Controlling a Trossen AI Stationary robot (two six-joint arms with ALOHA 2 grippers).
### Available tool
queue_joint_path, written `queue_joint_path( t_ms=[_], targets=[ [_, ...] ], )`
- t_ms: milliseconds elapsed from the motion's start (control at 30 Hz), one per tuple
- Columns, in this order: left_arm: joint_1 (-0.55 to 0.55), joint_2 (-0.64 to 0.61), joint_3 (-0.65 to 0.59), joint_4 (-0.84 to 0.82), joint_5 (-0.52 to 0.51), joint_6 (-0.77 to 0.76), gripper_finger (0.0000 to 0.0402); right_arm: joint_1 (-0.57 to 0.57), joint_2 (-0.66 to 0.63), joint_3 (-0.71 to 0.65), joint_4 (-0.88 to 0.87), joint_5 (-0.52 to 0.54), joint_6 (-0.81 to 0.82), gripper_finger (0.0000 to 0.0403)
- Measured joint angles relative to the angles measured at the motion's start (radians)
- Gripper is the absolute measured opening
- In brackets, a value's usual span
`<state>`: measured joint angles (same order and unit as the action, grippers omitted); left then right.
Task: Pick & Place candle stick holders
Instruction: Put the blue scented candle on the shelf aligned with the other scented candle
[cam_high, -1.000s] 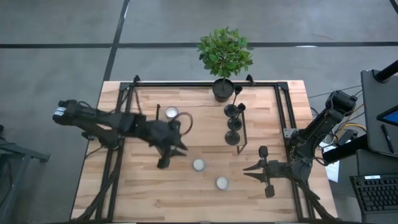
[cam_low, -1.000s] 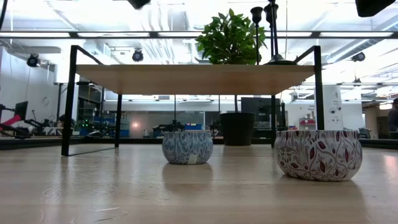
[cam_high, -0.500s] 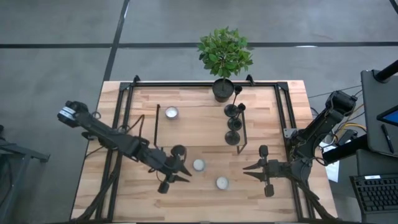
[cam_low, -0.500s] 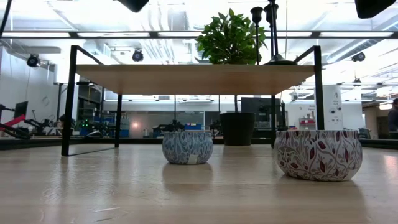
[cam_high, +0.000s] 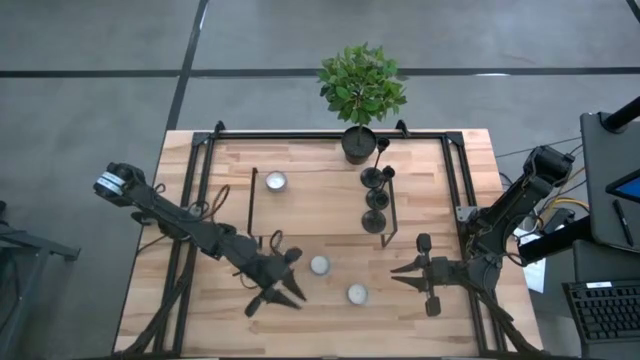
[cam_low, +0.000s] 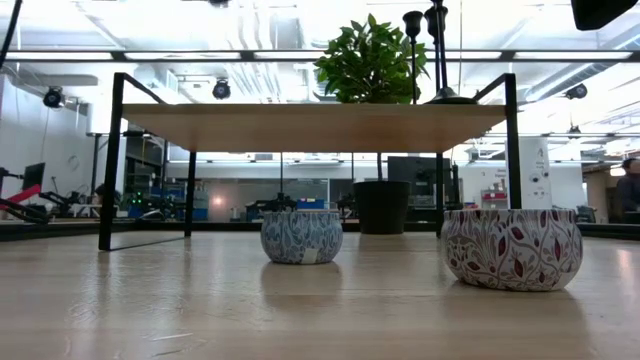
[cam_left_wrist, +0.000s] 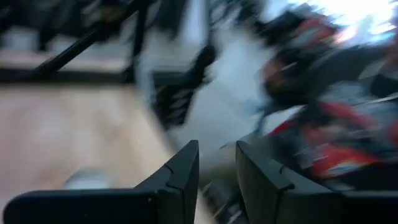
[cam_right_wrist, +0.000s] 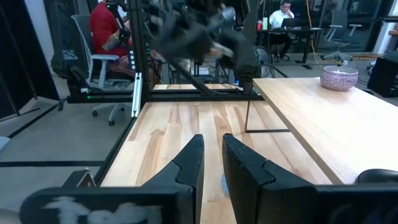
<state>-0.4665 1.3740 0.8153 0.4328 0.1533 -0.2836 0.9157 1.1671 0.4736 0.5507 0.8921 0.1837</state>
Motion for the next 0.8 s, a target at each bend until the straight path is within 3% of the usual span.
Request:
queue_joint_path(
  t_ms=[133,333,633,800],
  targets=[
    [-0.005,0.0,-0.026,0.155,0.119,0.0,0.0101,0.0,0.0,-0.001,0.0,0.0,0.0,0.0052],
    [-0.005,0.008,-0.037,0.176,0.114,0.001,0.0101,0.0,0.0,-0.001,0.0,-0.002,0.0,0.0052],
    [-0.005,0.11,-0.038,-0.052,-0.21,0.096,0.0101,0.0,0.0,-0.002,0.0,-0.002,0.0,0.0052],
    [-0.006,0.17,-0.013,-0.111,-0.257,0.118,0.01,0.0,0.0,-0.003,0.0,-0.002,0.0,0.0052]
  ],
)
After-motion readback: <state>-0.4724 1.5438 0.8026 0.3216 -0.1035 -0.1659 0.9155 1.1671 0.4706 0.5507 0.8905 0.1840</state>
